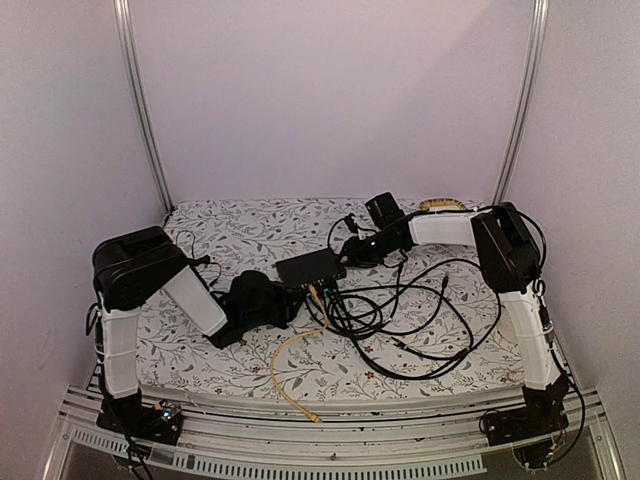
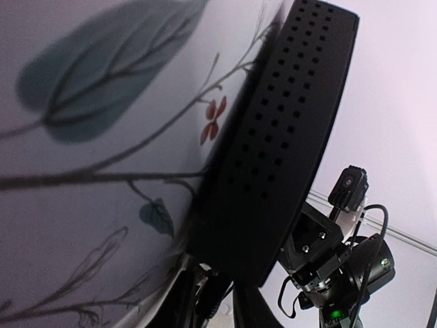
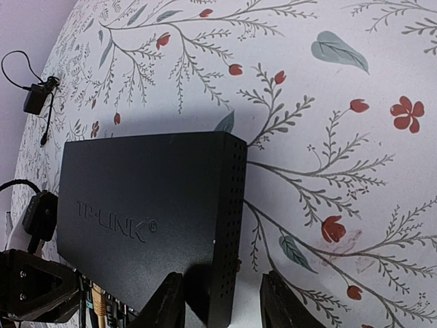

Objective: Pull the plug from the switch port
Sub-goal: Pick up the switch port from the center of the board, then adjust the switch port at the center of the board, then pass from the left arm to the right

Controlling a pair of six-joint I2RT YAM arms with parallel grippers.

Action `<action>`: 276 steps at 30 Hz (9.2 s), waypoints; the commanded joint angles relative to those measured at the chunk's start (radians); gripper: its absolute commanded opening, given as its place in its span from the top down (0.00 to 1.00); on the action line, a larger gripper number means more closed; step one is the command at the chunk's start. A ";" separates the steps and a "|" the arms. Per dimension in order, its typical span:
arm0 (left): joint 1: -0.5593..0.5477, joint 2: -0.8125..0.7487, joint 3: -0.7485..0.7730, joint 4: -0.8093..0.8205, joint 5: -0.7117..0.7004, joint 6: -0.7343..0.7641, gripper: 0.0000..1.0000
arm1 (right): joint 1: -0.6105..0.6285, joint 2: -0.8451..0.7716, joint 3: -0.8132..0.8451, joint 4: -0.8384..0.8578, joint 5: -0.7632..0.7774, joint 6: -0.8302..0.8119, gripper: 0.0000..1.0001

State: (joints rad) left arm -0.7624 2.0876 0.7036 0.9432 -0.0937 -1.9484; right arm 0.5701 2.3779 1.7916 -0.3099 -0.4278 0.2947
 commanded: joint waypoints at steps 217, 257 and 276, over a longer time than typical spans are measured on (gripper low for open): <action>-0.044 0.247 -0.331 0.179 0.173 -0.032 1.00 | 0.317 -0.018 0.078 -0.148 0.655 -0.268 0.48; 0.009 0.246 -0.306 0.341 0.237 -0.009 1.00 | -0.002 -0.194 -0.322 0.323 -0.264 0.466 0.35; 0.034 0.259 -0.286 0.436 0.282 0.011 1.00 | -0.013 -0.100 -0.349 0.384 -0.343 0.571 0.35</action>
State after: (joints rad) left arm -0.7338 2.1910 0.4664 1.5333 0.1284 -1.9129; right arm 0.5617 2.2398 1.4456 0.0334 -0.7303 0.8375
